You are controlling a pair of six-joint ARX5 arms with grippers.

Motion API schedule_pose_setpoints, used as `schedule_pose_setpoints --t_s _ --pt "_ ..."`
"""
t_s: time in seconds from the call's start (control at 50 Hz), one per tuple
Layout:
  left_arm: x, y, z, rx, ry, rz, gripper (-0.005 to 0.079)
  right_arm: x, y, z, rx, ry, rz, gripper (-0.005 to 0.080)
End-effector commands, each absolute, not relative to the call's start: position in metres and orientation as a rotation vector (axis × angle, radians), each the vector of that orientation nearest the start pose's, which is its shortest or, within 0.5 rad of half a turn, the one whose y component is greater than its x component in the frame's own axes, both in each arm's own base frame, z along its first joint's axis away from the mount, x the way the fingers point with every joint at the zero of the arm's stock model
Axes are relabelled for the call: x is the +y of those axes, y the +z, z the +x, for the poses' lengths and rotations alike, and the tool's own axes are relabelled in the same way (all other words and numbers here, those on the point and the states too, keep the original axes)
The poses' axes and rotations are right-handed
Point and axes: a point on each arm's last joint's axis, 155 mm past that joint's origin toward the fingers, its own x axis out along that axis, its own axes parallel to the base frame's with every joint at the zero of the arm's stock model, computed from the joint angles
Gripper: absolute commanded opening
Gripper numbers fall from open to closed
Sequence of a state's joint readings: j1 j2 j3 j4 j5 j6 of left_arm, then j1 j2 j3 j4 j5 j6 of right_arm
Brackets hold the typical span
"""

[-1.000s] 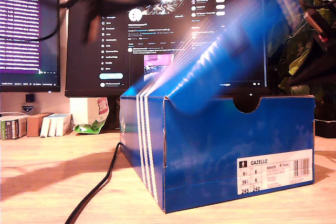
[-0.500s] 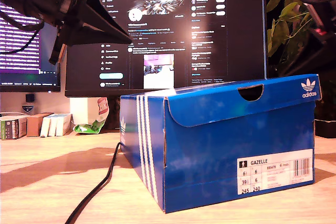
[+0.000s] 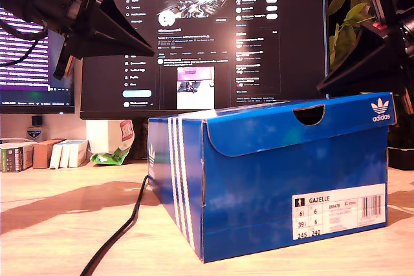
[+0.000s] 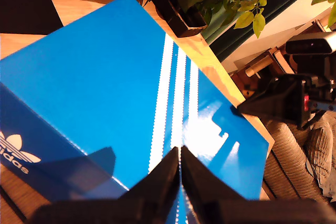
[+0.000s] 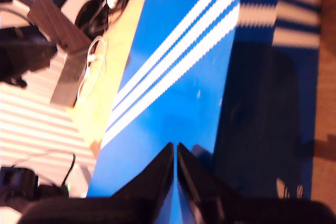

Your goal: Close the blue shoebox by pushing the lid with your left arm and holding the box in place with your right arm

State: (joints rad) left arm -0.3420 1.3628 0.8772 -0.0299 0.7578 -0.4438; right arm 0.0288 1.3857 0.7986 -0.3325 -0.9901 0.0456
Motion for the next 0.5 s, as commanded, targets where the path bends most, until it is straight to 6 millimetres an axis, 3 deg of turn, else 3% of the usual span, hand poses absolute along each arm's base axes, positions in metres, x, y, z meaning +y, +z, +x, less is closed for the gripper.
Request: schedule_pose_setpoints --t_s 0.0,0.3,0.48 --pt "-0.248 0.207 0.322 0.741 -0.949 -0.492 -0.0019 0.163 0.132 0.305 0.902 0.910 0.454 -0.0011" --pt "-0.248 0.206 0.322 0.737 -0.954 -0.473 -0.0019 0.154 0.101 0.301 0.993 0.832 0.366 -0.0011" --pt "-0.244 0.210 0.324 0.689 -0.951 -0.420 -0.0019 0.160 0.114 0.307 0.917 0.894 0.353 -0.0011"
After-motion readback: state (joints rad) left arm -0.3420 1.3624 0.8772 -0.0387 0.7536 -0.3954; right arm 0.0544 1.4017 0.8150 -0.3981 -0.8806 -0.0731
